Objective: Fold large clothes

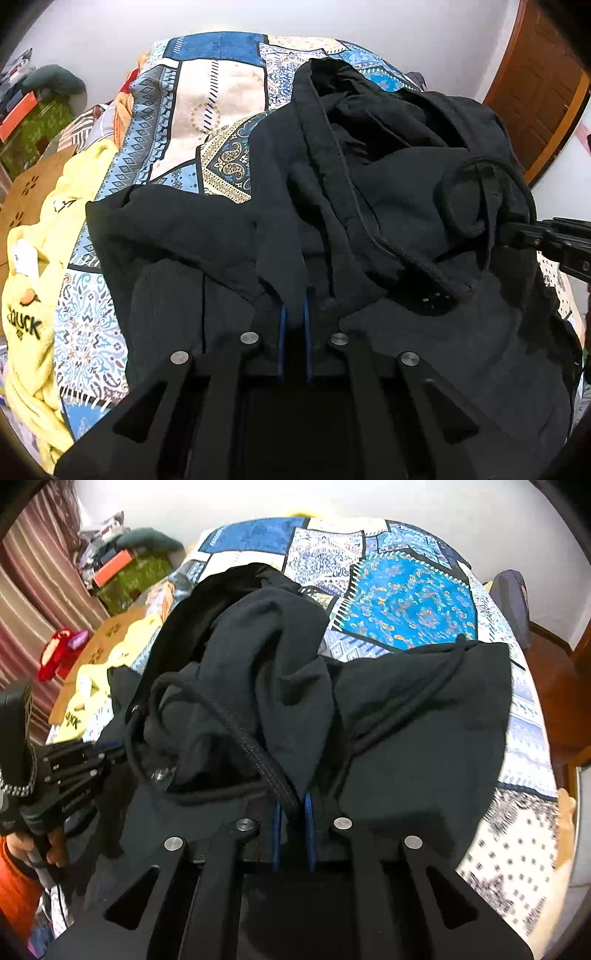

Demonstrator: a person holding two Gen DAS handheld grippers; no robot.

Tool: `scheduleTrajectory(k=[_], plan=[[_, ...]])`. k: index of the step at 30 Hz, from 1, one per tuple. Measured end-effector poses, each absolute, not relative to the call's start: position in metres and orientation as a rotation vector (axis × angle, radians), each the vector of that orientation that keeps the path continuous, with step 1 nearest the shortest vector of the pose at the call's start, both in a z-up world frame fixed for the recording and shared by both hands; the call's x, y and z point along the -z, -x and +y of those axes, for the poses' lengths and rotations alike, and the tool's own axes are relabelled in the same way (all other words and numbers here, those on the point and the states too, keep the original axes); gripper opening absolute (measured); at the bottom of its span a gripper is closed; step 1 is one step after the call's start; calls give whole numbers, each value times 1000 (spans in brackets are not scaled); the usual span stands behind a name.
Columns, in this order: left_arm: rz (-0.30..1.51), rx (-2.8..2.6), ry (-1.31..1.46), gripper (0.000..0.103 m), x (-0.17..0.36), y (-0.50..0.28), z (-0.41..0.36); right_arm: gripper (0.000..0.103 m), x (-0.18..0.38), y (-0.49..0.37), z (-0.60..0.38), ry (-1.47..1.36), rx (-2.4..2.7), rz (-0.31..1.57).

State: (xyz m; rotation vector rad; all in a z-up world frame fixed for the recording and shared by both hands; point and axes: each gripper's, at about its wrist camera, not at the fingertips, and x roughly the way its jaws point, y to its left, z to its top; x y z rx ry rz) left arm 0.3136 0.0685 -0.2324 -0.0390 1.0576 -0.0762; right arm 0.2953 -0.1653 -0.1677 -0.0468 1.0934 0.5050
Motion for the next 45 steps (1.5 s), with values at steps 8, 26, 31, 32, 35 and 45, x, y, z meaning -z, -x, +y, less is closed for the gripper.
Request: scheduleTrajectory(k=[8,26,31,32,35,45], plan=[[1035,83,60,13,201,-294,63,14,131,-274,-186,108,-461,1029],[852,80,38,61,130,-355,68,56,100,-341,-146,56,-459,941],[856,76,20,61,141,-386,61,56,120,-368,-127,67,-458,965],[861,79,19,61,146,-392,60,56,123,-372,-127,68,-458,969],[891,88,29,61,163,-414,59,56,140,-388,-128,29,-446,998],[989,78,127,36,215,-451,66,56,178,-418,-139,-176,-507,1164]])
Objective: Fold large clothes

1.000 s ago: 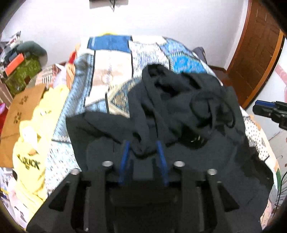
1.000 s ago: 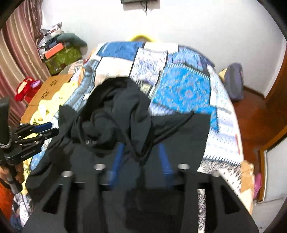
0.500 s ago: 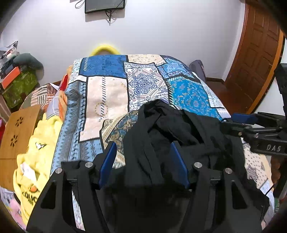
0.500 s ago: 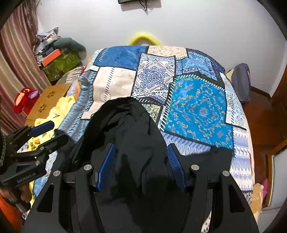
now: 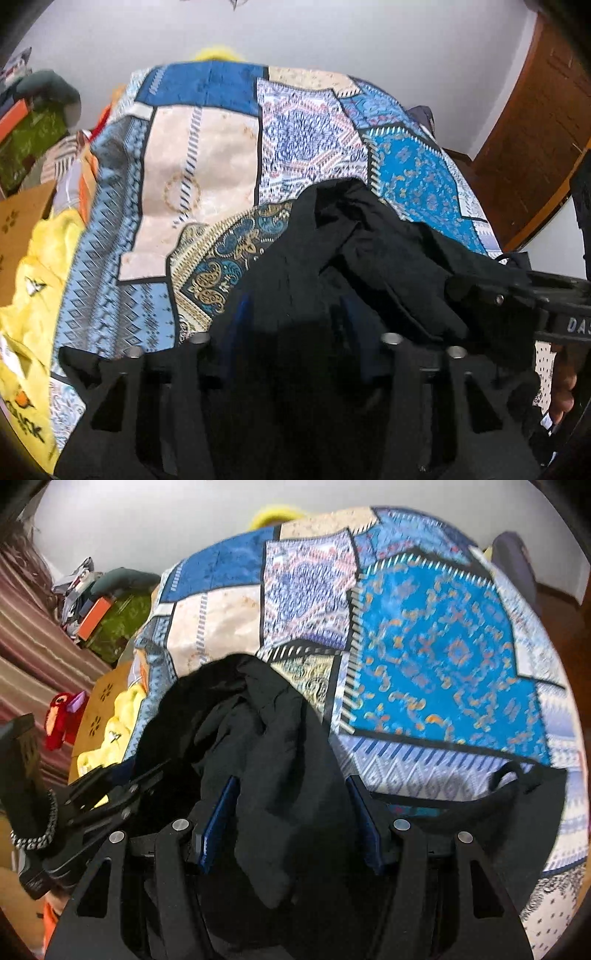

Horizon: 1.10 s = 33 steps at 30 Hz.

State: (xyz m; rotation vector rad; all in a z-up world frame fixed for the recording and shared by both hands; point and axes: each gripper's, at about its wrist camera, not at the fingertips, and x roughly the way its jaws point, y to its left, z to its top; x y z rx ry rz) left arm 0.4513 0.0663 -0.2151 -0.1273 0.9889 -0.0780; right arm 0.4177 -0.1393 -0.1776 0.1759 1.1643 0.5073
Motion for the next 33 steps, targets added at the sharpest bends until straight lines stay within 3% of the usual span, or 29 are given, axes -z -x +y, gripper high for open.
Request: scheduleTrajectory(k=[2,6,9,19,28,33], plan=[[1009,97,148,22,220,-453,67,53,179,-417,-141,-191,-522,1160],[979,119,150,13,210,-442,66,22,169,-403,-142,-193,-547,1115],[971,169,174,11,195,-430,65,16,153,-389,-144,-175,-548,1054],[876,221,63,10,133,-350,44,15,101,-311,-156,-91,-590,954],[932,193,-7,10,140,-278,39,19,117,-271,-169,-80,-573,1044],[955,221,-18,24,134,-243,36,22,114,-251,-181,-56,-549,1079]])
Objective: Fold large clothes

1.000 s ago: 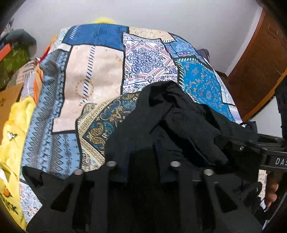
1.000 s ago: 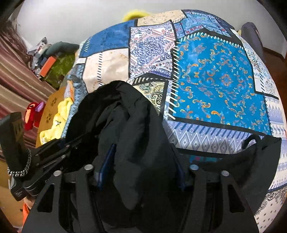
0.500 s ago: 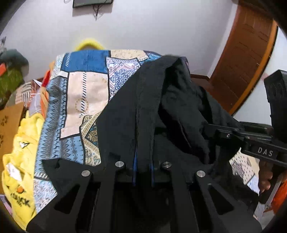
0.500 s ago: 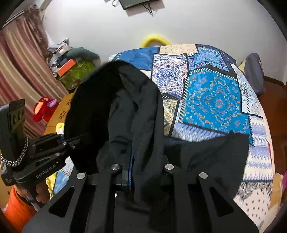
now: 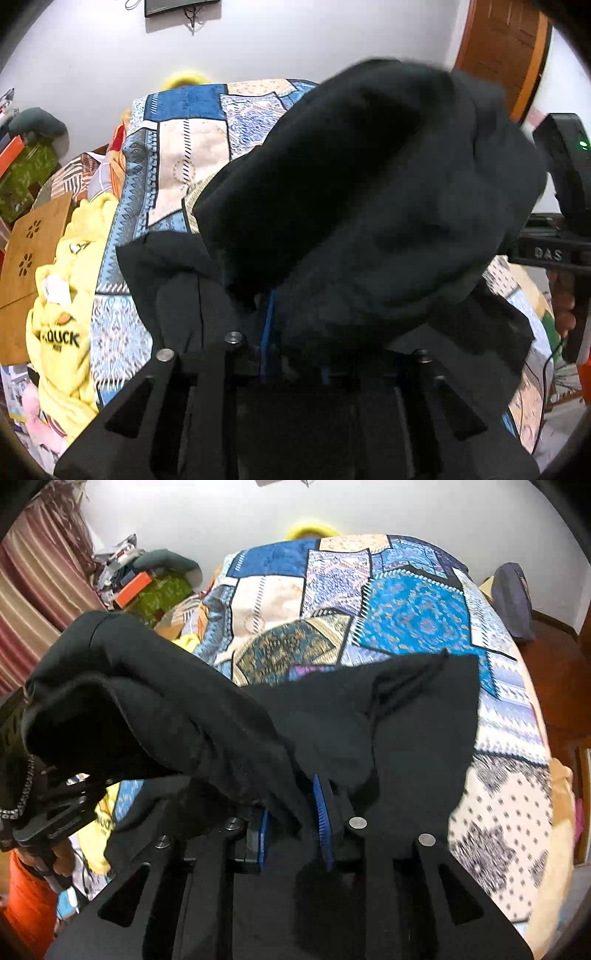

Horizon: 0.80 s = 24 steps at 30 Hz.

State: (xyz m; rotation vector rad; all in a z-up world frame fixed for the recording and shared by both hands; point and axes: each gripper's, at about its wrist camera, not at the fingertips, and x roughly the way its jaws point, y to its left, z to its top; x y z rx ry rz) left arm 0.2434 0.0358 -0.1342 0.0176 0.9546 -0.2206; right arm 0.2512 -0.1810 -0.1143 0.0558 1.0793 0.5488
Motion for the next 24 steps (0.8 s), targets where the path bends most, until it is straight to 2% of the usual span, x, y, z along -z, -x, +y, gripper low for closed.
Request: scheduleTrajectory(k=[3,6,8,10,18,20,24], plan=[[939,229,-46,31,125,-221,33,22,105,-236,-185,-3,-535,1053],[896,224,-75,41,111,-199,34,24,90,-223,-196,17,-552,1004],[864,213,-91,51,101,-189,37,31,82,-216,-201,16,-548,976],[837,190,-106,56,92,-181,40,43,74,-210,-208,-7,-519,937],[755,143,-18,57,56,-178,64,44,66,-207,-205,-34,-494,918],[735,135,-1,63,49,-183,69,44,63,-203,-204,-37,-499,912],[747,124,-1,65,53,-192,69,46,67,-202,-197,-32,-510,919]])
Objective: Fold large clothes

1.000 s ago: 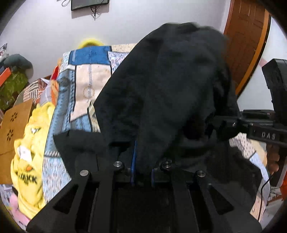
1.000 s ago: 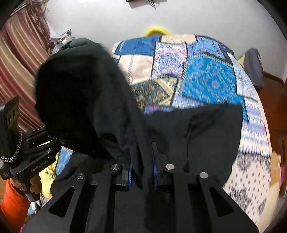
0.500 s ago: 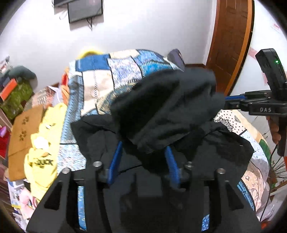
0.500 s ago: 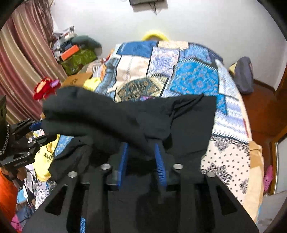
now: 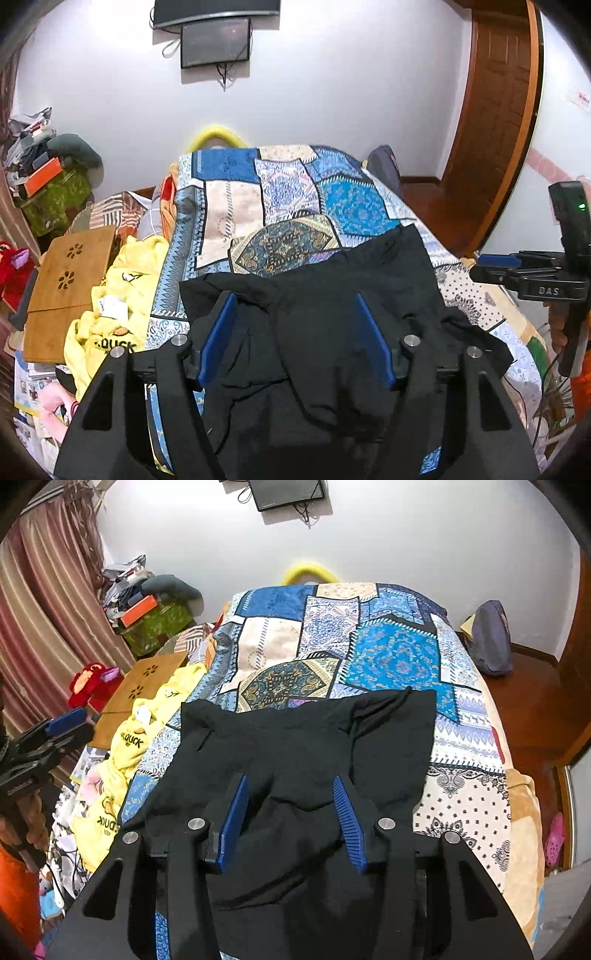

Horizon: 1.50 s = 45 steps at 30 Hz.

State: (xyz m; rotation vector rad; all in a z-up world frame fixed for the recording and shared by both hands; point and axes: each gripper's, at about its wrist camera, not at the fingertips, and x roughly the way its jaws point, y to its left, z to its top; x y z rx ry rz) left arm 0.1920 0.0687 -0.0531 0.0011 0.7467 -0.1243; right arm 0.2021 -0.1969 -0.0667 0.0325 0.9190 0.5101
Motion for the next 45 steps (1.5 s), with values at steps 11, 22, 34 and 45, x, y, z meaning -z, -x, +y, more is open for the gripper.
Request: scheduleTrajectory(k=[11,22,34,45], plan=[[1019,172,0,65,168,-230,29,54,141,-212,-156,72,-517,1116],[1117,122,84,81,233,-232,37,54,178,-197,-158,166,-486,1148],[996,86,123,80,159,-207,82,54,127,-187,-194,174,-422,1035],[1033,-81,154,81,156,-167,184,54,104,-185,-263,235,-241,975]])
